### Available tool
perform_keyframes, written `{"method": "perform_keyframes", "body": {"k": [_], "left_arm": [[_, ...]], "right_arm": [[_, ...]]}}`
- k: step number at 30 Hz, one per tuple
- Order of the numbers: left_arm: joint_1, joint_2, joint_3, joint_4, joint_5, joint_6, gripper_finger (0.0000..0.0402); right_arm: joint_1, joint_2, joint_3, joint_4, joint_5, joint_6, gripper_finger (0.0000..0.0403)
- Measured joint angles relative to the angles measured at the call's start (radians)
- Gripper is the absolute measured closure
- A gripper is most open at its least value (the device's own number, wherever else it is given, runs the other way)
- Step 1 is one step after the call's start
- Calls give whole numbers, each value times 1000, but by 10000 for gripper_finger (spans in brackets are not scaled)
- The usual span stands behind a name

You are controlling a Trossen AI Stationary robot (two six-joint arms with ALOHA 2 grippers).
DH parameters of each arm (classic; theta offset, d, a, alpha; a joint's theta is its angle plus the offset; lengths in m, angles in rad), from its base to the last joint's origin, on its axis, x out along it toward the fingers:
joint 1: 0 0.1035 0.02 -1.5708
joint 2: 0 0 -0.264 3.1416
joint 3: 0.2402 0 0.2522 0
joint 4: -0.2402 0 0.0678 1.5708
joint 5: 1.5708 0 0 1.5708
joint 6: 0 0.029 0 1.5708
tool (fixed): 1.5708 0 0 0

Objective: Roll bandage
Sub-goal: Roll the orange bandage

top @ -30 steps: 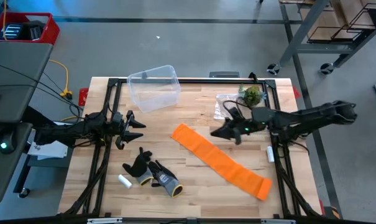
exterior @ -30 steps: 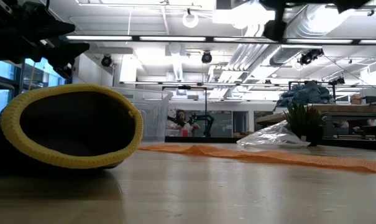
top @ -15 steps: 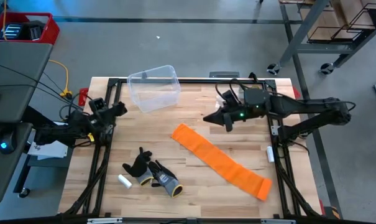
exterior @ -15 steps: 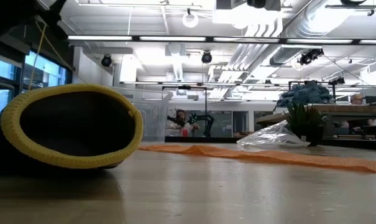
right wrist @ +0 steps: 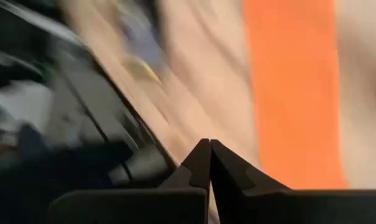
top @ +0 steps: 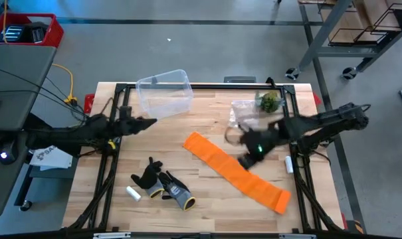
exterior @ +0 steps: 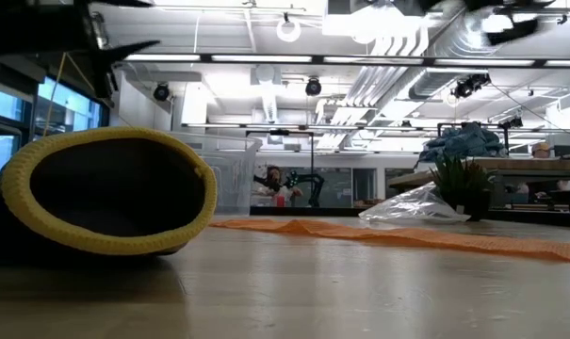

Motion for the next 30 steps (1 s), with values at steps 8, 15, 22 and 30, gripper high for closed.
{"method": "perform_keyframes", "body": {"k": [8, 15, 22, 30], "left_arm": [[63, 298, 79, -3, 89, 2, 193], [95, 389, 80, 9, 183, -27, 193], [109, 390, 81, 10, 178, -1, 193], [109, 391, 81, 8, 182, -67, 193]], "right_arm": [[338, 106, -2, -325, 20, 537, 394], [577, 159, -2, -264, 65, 1040, 312], [599, 316, -2, -141, -156, 1134, 230], [594, 395, -103, -32, -198, 1164, 224]]}}
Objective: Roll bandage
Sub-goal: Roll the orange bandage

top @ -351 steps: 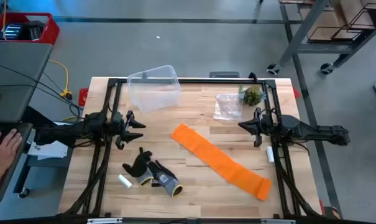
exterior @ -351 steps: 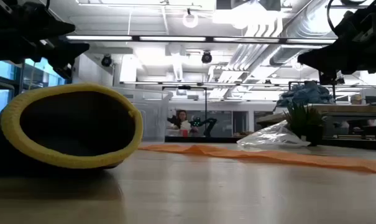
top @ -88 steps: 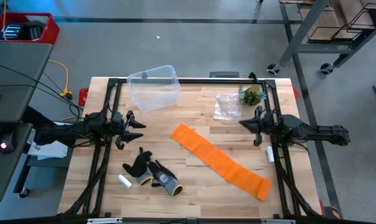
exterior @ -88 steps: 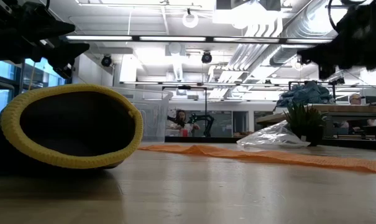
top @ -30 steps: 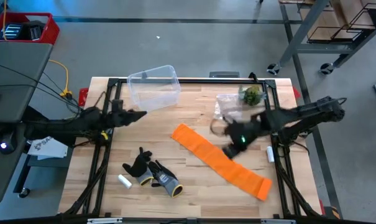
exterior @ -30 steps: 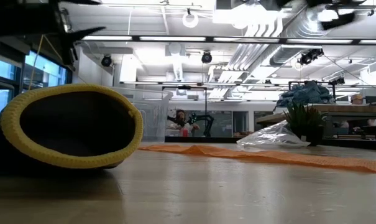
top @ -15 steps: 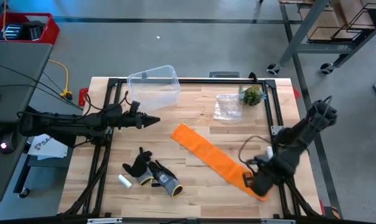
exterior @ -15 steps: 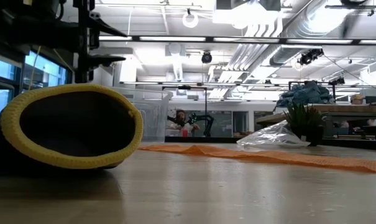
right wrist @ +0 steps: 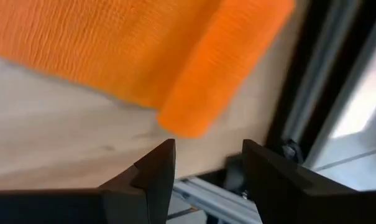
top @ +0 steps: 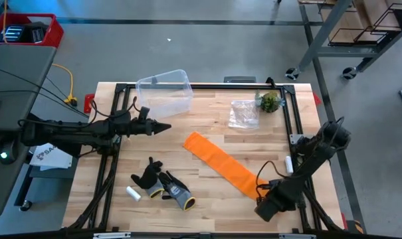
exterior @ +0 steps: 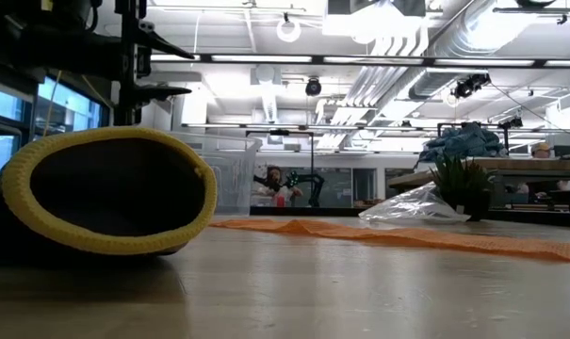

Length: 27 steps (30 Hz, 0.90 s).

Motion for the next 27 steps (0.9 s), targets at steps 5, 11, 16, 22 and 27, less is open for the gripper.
{"method": "perform_keyframes", "body": {"k": [5, 11, 16, 22, 27], "left_arm": [[0, 0, 0, 5, 24, -53, 193], [-9, 0, 0, 54, 60, -92, 193], [-16, -2, 0, 58, 63, -107, 193], [-15, 2, 0, 58, 19, -74, 193], [0, 20, 0, 39, -44, -56, 193]], "right_arm": [[1, -171, -184, 118, 27, 44, 224], [21, -345, -293, 160, 125, 60, 224], [50, -379, -396, 293, 101, 25, 224], [122, -376, -374, 322, 80, -11, 224], [107, -323, -376, 326, 90, 0, 224]]}}
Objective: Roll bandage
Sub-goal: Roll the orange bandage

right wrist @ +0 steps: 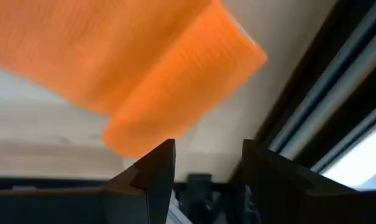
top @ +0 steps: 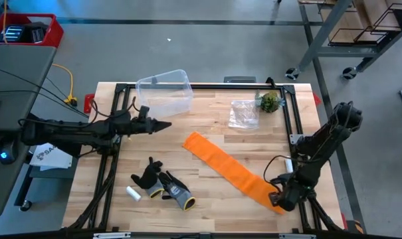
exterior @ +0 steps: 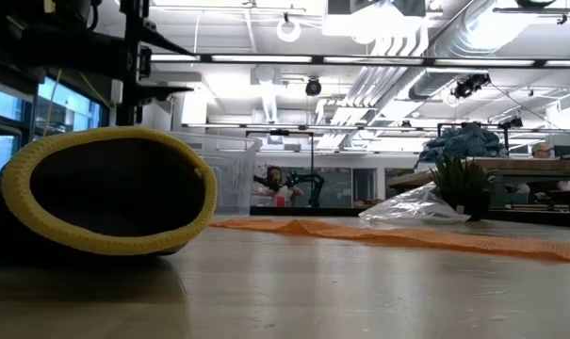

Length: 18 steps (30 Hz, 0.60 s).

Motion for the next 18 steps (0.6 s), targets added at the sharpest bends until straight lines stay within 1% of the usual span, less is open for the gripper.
{"method": "perform_keyframes", "body": {"k": [6, 8, 9, 10, 14, 18], "left_arm": [[6, 35, 0, 0, -1, -26, 193], [6, 45, 0, 2, -1, -33, 193], [6, 51, 0, 1, 0, -33, 193], [6, 56, 0, 2, 0, -33, 193], [5, 64, 0, 7, 23, -58, 193], [5, 62, 0, 16, 33, -60, 193]], "right_arm": [[-44, 35, 0, 9, 11, -7, 224], [-58, 35, -14, 32, 32, 1, 224], [-64, 37, -26, 63, 55, 17, 224], [-68, 39, -43, 92, 56, 25, 224], [-89, 36, -118, 234, 34, 26, 224], [-100, 38, -120, 196, 18, 17, 224]]}}
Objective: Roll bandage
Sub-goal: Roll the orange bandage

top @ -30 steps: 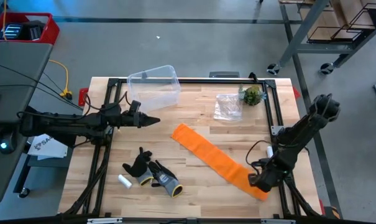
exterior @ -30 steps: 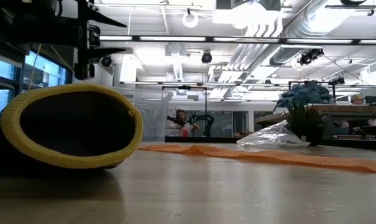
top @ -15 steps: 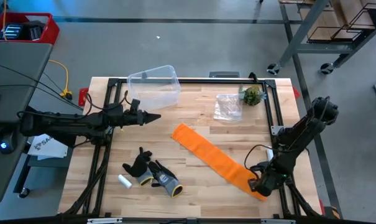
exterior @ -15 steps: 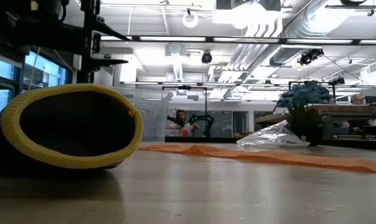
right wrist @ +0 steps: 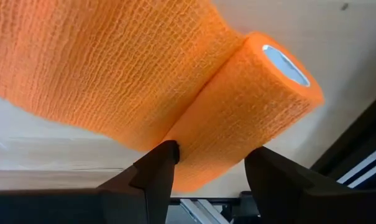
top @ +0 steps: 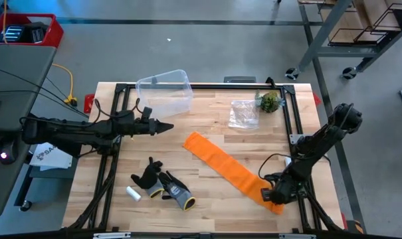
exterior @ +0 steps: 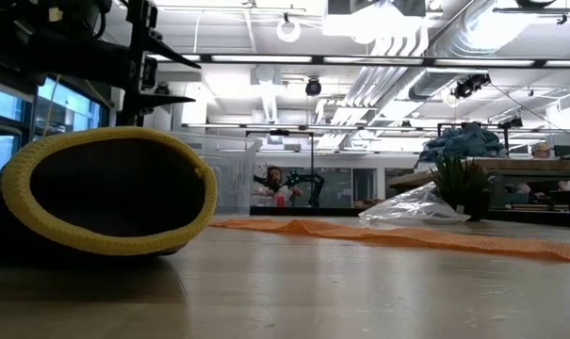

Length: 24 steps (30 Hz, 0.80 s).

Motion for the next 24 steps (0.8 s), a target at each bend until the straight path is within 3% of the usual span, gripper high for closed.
{"method": "perform_keyframes", "body": {"k": [8, 14, 18, 24], "left_arm": [[1, 0, 0, -3, -17, 30, 193], [1, 24, 0, -4, -10, 96, 193], [1, 76, 0, -12, 2, 205, 193], [1, 252, 132, -199, 139, 482, 193]], "right_arm": [[-7, 0, 1, -73, -7, -30, 241], [-33, 0, 1, -109, -28, -58, 338], [-55, 0, 1, -119, -35, -75, 390], [-60, 0, 1, -117, -38, -78, 383]]}}
